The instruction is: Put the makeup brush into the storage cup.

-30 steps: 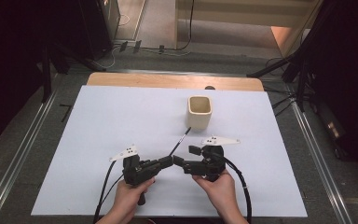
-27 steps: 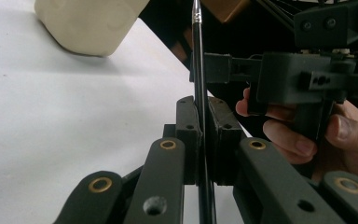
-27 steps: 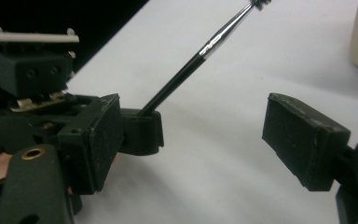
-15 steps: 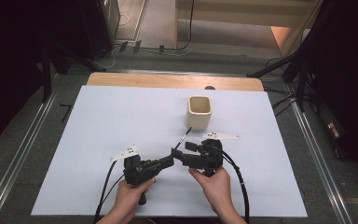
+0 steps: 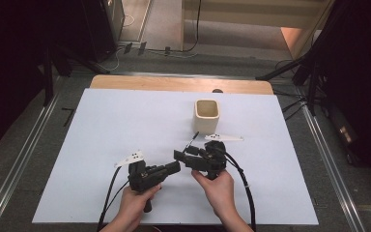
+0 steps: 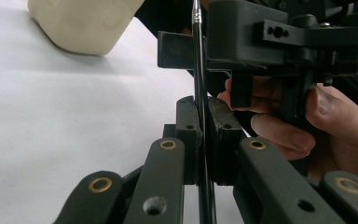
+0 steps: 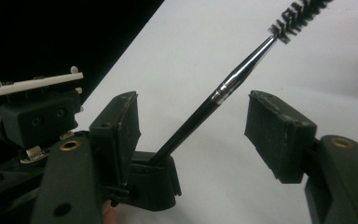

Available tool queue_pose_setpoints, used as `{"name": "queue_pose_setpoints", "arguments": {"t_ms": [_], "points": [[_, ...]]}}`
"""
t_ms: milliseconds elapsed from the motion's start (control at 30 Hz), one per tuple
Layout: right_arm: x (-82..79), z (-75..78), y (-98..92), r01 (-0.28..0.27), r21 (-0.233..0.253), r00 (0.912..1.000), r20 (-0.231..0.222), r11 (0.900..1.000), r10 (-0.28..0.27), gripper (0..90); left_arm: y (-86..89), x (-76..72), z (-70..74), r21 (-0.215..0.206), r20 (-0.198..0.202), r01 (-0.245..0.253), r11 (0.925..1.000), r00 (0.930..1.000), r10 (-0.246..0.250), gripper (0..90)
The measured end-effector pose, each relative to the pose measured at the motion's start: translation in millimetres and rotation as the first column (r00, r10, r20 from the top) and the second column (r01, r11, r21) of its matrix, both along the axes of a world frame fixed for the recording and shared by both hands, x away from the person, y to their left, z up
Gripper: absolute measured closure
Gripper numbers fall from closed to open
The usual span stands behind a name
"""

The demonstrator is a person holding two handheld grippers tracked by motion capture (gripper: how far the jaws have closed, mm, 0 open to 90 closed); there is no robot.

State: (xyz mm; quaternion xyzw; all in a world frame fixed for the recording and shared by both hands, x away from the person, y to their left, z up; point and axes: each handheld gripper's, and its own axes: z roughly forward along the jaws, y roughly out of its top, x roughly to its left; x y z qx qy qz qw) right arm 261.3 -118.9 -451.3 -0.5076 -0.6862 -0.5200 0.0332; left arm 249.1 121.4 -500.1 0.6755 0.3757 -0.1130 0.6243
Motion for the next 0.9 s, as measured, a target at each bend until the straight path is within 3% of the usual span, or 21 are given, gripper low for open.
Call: {"name": "queue_pose_setpoints", "arguments": {"t_ms": [233,600,900], "points": [[1.0,1.6,-0.4,0.016,0.032,0.9995,-0.028,0.999,-0.015,47.8,-0.5,-0.5,0.0,-0.004,0.003,-0.001,1.0,1.0,0.001,84.7],[1.8,1.3,1.7,0.006,0.08,0.9933,-0.115,0.997,0.003,67.1,-0.2,0.3,-0.8,-0.012,-0.002,0.003,0.9999,1.0,-0.003,84.7],[2.9,0.8,1.6,0.002,0.077,0.9892,-0.146,0.997,0.009,76.9,-1.4,-0.7,-1.0,-0.012,-0.001,0.012,0.9999,0.9999,-0.012,84.6]]}}
